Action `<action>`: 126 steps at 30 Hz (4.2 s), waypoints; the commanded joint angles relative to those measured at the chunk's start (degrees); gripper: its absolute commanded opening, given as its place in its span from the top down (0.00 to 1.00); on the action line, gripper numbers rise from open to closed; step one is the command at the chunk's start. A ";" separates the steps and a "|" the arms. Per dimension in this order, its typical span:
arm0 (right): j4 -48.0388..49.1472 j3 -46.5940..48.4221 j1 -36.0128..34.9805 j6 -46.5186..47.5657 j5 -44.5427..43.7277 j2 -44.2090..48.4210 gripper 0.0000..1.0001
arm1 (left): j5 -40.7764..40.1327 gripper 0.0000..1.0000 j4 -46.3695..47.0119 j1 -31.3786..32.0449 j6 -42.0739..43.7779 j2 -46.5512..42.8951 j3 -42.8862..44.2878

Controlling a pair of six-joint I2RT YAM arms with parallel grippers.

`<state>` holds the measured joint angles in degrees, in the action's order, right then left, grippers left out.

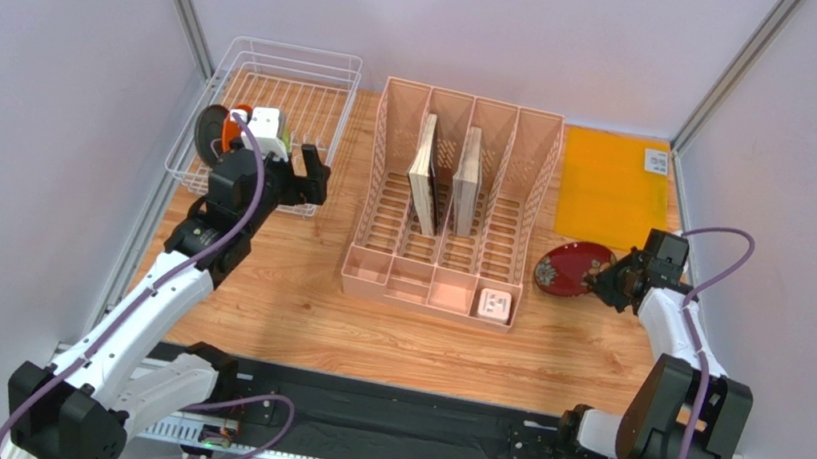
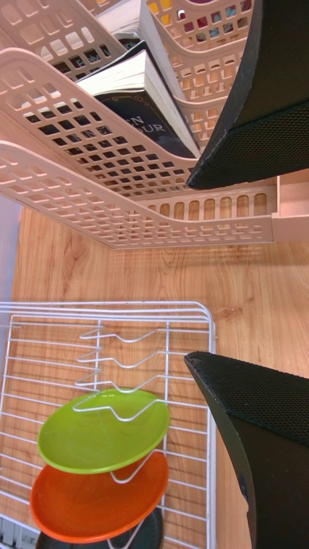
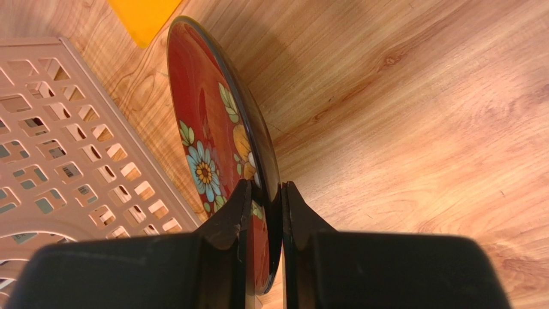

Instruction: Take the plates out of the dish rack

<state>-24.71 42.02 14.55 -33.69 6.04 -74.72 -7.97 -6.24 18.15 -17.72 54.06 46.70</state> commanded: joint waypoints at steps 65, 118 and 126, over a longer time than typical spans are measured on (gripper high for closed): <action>-16.34 21.00 -5.58 8.12 -10.79 8.71 0.26 | -5.91 0.11 9.94 -17.80 0.85 42.87 21.32; -15.63 19.06 -5.58 8.64 -7.89 9.06 0.26 | -19.02 1.00 6.50 -14.81 9.19 22.94 15.71; -14.05 21.26 -5.67 10.13 8.94 14.33 0.11 | 0.65 1.00 -2.71 -13.67 -0.38 12.65 17.29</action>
<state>-41.32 60.05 8.97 -25.34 2.96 -63.66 -19.00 -5.72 3.53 -12.21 71.90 60.71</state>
